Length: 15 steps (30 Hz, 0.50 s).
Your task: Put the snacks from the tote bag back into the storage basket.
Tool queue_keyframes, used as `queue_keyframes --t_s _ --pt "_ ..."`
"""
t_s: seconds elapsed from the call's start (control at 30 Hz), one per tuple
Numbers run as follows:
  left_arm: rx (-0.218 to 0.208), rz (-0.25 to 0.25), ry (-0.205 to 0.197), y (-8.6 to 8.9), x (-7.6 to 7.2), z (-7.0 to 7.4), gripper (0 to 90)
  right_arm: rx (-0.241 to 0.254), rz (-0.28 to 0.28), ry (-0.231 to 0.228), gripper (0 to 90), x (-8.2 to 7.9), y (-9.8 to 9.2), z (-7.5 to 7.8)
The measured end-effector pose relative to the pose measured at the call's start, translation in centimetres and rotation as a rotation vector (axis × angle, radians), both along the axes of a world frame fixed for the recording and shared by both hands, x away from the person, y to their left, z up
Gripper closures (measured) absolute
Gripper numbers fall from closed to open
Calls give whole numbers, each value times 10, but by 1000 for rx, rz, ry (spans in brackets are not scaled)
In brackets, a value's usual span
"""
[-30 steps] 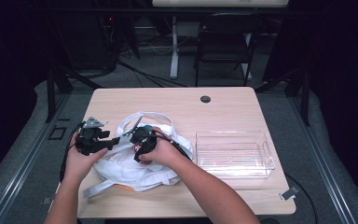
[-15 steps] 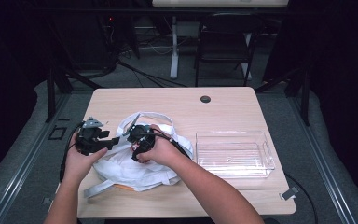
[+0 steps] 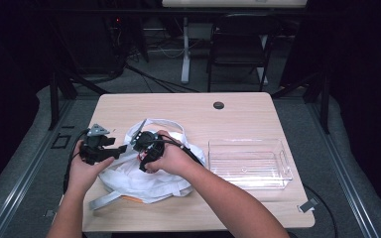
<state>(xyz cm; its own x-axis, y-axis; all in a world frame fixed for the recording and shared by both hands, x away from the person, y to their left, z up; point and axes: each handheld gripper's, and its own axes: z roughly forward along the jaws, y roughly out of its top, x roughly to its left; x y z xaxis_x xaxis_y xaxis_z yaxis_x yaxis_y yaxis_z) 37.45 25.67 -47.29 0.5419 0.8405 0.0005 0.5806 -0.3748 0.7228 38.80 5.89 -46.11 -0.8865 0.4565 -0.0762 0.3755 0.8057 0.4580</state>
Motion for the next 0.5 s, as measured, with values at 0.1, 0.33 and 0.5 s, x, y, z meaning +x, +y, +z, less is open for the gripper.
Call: queue_keyframes --t_s 0.1,0.33,0.5 --pt "5 -2 -4 -1 0 0 438 4 1 -1 252 -1 -2 4" --pt "-18 -11 -5 -2 0 5 444 17 -1 -5 252 -4 -7 13" --pt "-24 -14 -14 -3 2 7 444 24 -1 -4 252 -6 -11 20"
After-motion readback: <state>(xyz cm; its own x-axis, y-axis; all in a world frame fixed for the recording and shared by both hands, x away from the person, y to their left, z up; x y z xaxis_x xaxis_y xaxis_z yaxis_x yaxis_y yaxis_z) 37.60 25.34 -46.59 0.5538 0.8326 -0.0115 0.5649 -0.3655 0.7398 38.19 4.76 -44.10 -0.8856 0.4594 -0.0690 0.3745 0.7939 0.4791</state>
